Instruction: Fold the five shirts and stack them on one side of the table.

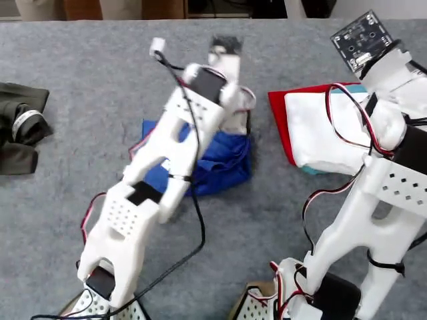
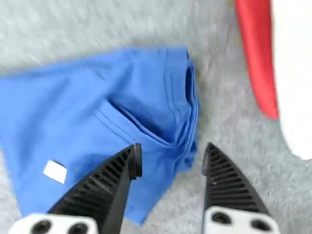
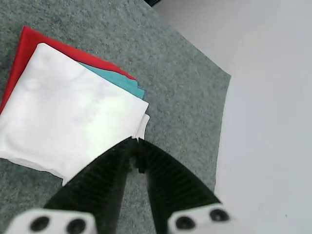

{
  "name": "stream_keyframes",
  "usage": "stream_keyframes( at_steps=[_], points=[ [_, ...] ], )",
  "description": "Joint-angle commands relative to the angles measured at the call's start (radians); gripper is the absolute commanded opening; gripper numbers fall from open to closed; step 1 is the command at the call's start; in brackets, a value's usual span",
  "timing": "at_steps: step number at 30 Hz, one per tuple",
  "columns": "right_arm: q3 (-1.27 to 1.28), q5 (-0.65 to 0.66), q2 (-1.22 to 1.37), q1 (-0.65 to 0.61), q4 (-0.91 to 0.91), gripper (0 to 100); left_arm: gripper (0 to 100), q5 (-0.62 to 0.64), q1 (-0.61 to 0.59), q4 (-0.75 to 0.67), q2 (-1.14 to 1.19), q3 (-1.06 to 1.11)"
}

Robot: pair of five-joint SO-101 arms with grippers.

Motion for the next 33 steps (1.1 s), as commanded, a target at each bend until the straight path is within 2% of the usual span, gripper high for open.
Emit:
stream_keyframes(
  at_steps=[1,2,8,14,20,23,27,33],
  points=[
    [0.012,0.011,-0.022,-0.058,0.012,0.5,5,-0.091,-0.098,0.011,-0.17,-0.06],
    [0.041,0.008,-0.022,-0.097,0.017,0.5,1,-0.11,-0.135,0.011,-0.209,-0.052],
    [0.248,0.002,0.07,-0.432,-0.084,0.5,2,-0.163,-0.427,0.012,-0.507,0.181],
    [0.139,-0.1,0.401,-0.661,-0.1,0.4,2,-0.278,-0.624,0.011,-0.891,0.641],
    [-0.177,-0.196,0.751,-0.728,-0.08,0.5,2,-0.368,-0.792,0.009,-1.141,1.053],
    [-0.354,-0.201,0.898,-0.773,0.04,0.3,2,-0.397,-0.872,0.009,-1.193,1.198],
    [-0.57,-0.247,1.056,-0.794,0.216,0.2,2,-0.448,-0.956,0.009,-1.211,1.287],
    [-0.765,-0.273,1.236,-0.788,0.391,0.2,2,-0.474,-1.028,0.009,-1.218,1.295]
  ],
)
